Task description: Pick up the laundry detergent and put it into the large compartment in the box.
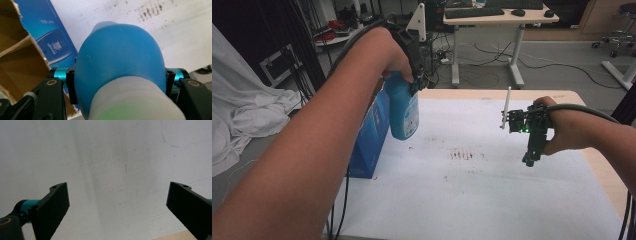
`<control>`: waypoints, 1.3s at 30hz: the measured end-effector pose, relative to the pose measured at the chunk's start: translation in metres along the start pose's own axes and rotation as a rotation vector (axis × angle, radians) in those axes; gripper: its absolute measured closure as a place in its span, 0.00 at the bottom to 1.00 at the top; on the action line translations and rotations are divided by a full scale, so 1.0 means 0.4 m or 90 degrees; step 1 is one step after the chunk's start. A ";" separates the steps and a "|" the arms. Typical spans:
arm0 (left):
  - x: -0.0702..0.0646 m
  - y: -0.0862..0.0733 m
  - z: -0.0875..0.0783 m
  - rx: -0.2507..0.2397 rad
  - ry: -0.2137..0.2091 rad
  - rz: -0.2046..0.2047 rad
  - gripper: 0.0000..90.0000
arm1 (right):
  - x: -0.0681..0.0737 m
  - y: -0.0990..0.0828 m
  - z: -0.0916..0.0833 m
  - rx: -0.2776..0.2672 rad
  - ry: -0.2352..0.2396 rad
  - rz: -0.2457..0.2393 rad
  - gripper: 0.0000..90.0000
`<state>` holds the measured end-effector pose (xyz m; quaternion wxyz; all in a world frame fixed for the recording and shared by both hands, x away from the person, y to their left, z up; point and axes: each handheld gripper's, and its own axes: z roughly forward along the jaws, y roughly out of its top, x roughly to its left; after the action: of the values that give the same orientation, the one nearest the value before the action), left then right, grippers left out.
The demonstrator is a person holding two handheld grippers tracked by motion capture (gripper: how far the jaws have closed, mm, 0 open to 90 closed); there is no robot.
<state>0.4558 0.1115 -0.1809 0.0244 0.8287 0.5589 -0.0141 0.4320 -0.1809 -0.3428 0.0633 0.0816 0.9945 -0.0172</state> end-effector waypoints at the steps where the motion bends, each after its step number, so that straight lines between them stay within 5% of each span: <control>1: 0.002 -0.002 -0.011 -0.001 -0.002 0.005 0.43 | 0.000 0.000 0.000 0.001 0.000 -0.001 0.04; 13: 0.030 -0.029 -0.123 -0.018 -0.011 0.019 0.43 | 0.000 -0.002 0.000 0.001 0.002 0.000 0.04; 17: 0.058 -0.047 -0.156 -0.034 -0.016 0.002 0.43 | -0.001 -0.002 0.002 0.002 0.005 0.003 0.04; 27: 0.146 -0.112 -0.207 -0.042 0.000 -0.050 0.43 | -0.003 0.011 0.009 0.006 0.007 -0.009 0.04; 39: 0.228 -0.160 -0.214 -0.048 0.010 -0.063 0.43 | 0.000 0.023 0.013 0.007 0.009 -0.014 0.04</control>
<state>0.4305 0.2246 -0.1017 0.0507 0.7988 0.5993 0.0121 0.4342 -0.1721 -0.3481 0.0557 0.0714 0.9956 -0.0224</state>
